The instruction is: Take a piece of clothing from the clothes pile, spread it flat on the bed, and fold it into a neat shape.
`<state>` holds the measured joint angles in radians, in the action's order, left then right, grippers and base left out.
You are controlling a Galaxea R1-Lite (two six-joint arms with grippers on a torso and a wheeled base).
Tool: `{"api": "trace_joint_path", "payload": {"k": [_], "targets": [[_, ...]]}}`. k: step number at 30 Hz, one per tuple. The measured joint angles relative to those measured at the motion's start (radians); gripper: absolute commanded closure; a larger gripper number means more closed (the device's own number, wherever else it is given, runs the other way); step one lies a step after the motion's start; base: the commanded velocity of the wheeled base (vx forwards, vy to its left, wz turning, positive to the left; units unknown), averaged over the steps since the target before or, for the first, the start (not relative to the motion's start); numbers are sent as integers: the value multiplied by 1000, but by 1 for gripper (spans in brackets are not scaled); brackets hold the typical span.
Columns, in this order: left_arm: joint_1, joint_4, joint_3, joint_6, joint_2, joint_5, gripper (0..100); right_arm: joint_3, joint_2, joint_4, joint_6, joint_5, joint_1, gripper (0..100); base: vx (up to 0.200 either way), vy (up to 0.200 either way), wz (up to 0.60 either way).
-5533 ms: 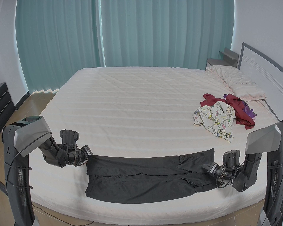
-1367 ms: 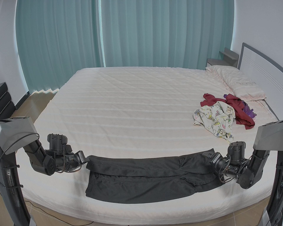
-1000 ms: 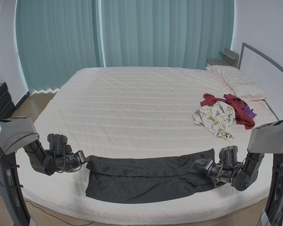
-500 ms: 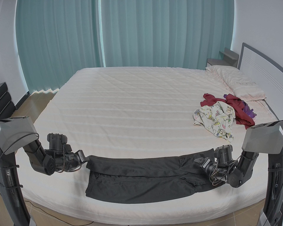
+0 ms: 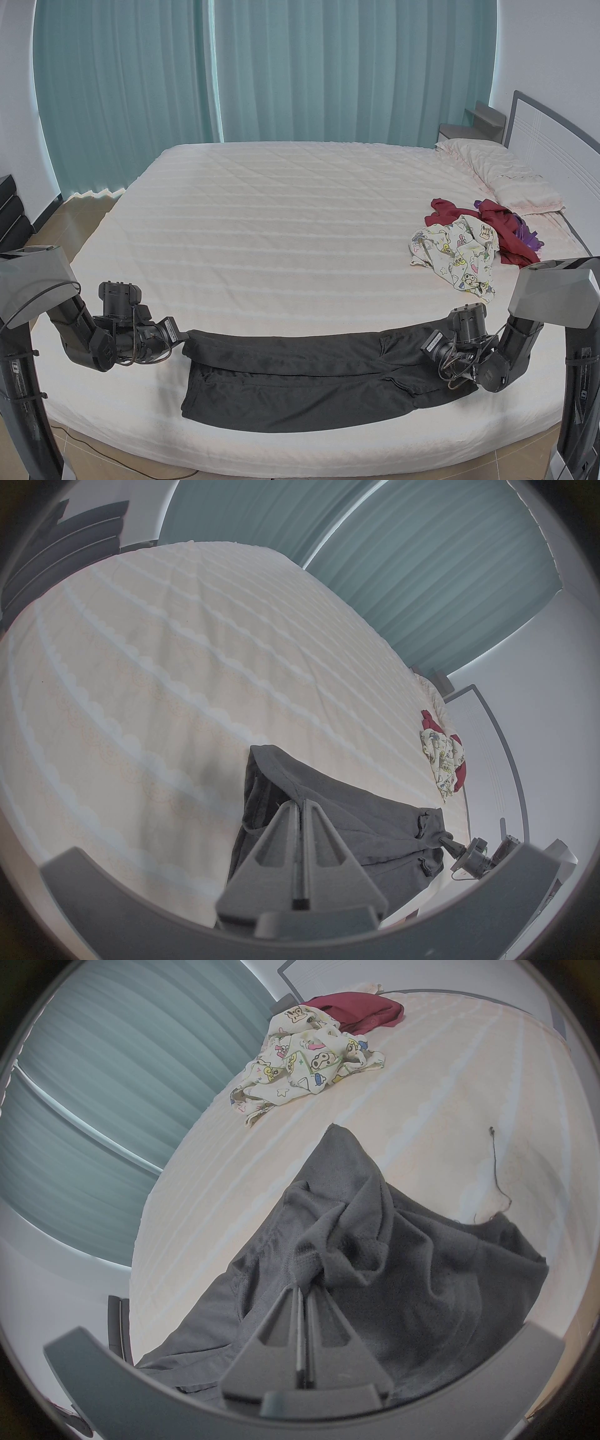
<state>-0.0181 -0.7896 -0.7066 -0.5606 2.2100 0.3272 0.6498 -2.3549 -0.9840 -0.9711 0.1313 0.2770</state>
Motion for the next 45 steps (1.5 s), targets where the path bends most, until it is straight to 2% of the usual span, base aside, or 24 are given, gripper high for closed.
{"api": "trace_joint_path", "payload": {"k": [7, 11, 19, 24, 27, 35, 45], "targets": [[9, -1, 11, -2, -27, 0, 100, -8, 36, -10, -1, 0, -14, 100, 0, 0, 0], [26, -23, 8, -44, -50, 5, 100, 1, 62, -26, -2, 1, -32, 100, 0, 0, 0], [34, -199, 11, -94, -58, 1, 100, 20, 88, -121, -1, 27, -50, 100, 0, 0, 0], [40, -280, 36, -95, -29, 0, 100, -13, 81, -147, 19, 35, -52, 100, 0, 0, 0], [49, -258, 49, -53, -9, 0, 100, -38, 64, -153, 43, 35, -52, 100, 0, 0, 0], [53, -9, 66, 119, 6, 1, 100, -75, 14, -160, 109, 35, -52, 100, 0, 0, 0], [44, 13, 96, 219, 13, 0, 100, -100, -30, -161, 150, 35, -53, 100, 0, 0, 0]]}}
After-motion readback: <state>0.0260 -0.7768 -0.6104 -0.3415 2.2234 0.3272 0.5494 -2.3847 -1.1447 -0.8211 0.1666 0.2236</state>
